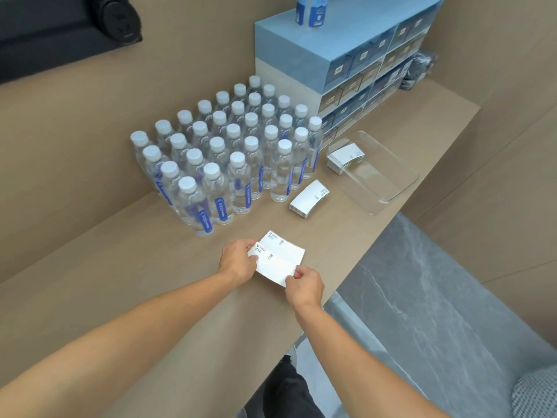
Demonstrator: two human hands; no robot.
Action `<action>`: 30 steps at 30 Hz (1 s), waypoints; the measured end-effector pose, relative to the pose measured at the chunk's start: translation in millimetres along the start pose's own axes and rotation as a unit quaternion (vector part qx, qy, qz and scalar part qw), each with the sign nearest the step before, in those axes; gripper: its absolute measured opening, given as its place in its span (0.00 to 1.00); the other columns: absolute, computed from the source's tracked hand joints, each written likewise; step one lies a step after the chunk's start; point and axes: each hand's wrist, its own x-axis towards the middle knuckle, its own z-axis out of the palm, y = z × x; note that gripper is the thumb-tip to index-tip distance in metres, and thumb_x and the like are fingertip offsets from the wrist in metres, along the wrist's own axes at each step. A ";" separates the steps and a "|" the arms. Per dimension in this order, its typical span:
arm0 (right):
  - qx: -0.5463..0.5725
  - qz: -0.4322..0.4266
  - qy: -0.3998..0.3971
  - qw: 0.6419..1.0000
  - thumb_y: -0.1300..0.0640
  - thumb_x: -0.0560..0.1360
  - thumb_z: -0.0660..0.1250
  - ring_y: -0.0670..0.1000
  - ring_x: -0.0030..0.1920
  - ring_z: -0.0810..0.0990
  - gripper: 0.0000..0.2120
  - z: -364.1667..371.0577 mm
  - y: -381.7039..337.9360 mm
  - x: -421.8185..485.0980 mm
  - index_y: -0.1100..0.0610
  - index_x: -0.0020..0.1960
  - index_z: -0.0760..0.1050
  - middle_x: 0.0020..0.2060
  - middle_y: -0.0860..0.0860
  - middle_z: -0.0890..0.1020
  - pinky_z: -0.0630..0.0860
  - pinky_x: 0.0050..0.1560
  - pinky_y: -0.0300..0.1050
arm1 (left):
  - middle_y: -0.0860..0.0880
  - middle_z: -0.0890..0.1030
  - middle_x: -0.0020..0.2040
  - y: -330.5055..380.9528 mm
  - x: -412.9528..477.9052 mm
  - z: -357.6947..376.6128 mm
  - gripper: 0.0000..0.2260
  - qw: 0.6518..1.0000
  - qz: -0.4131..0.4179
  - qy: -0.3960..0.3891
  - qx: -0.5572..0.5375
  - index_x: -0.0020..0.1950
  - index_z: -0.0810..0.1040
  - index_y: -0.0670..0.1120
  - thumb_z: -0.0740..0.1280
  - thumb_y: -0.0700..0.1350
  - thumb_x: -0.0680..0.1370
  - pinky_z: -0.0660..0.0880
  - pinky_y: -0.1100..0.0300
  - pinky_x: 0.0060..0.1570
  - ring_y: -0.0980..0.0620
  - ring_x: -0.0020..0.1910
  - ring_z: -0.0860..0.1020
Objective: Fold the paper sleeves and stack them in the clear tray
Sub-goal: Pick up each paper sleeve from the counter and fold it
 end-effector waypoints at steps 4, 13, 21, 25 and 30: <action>-0.008 -0.011 -0.007 1.000 0.70 0.68 0.58 0.54 0.35 0.67 0.13 -10.1 -10.0 29.3 0.57 0.29 0.66 0.29 0.51 0.70 0.64 0.33 0.40 | 0.45 0.82 0.56 17.3 25.6 8.8 0.14 1.000 -0.010 -0.013 0.016 0.60 0.82 0.48 0.65 0.39 0.76 0.73 0.57 0.60 0.46 0.61 0.77; -0.030 0.011 -0.038 0.999 0.69 0.68 0.58 0.54 0.36 0.68 0.08 -7.7 -14.5 69.2 0.67 0.38 0.76 0.32 0.54 0.73 0.66 0.36 0.43 | 0.44 0.82 0.57 30.1 64.1 26.2 0.12 0.997 -0.030 -0.031 0.063 0.59 0.82 0.45 0.64 0.40 0.77 0.74 0.53 0.62 0.43 0.61 0.77; -0.059 0.021 -0.055 0.997 0.69 0.70 0.58 0.53 0.42 0.64 0.13 -2.4 -11.9 84.3 0.55 0.31 0.64 0.40 0.54 0.69 0.61 0.44 0.39 | 0.44 0.82 0.56 26.6 73.1 33.8 0.11 0.995 -0.032 -0.051 0.079 0.56 0.83 0.46 0.64 0.41 0.77 0.74 0.53 0.62 0.44 0.60 0.77; -0.074 0.017 -0.056 0.996 0.69 0.70 0.59 0.52 0.42 0.64 0.08 -1.6 -10.2 83.3 0.57 0.38 0.66 0.42 0.53 0.68 0.60 0.45 0.38 | 0.44 0.83 0.54 25.4 72.8 33.2 0.10 0.994 -0.032 -0.056 0.083 0.55 0.83 0.46 0.65 0.41 0.76 0.74 0.53 0.61 0.45 0.59 0.78; -0.081 0.014 -0.054 0.995 0.68 0.71 0.61 0.54 0.44 0.71 0.10 -1.2 -9.0 81.3 0.61 0.46 0.78 0.46 0.59 0.79 0.70 0.45 0.41 | 0.45 0.84 0.54 25.4 71.6 30.3 0.11 0.994 -0.058 -0.056 0.070 0.56 0.82 0.47 0.67 0.42 0.75 0.76 0.54 0.59 0.46 0.57 0.79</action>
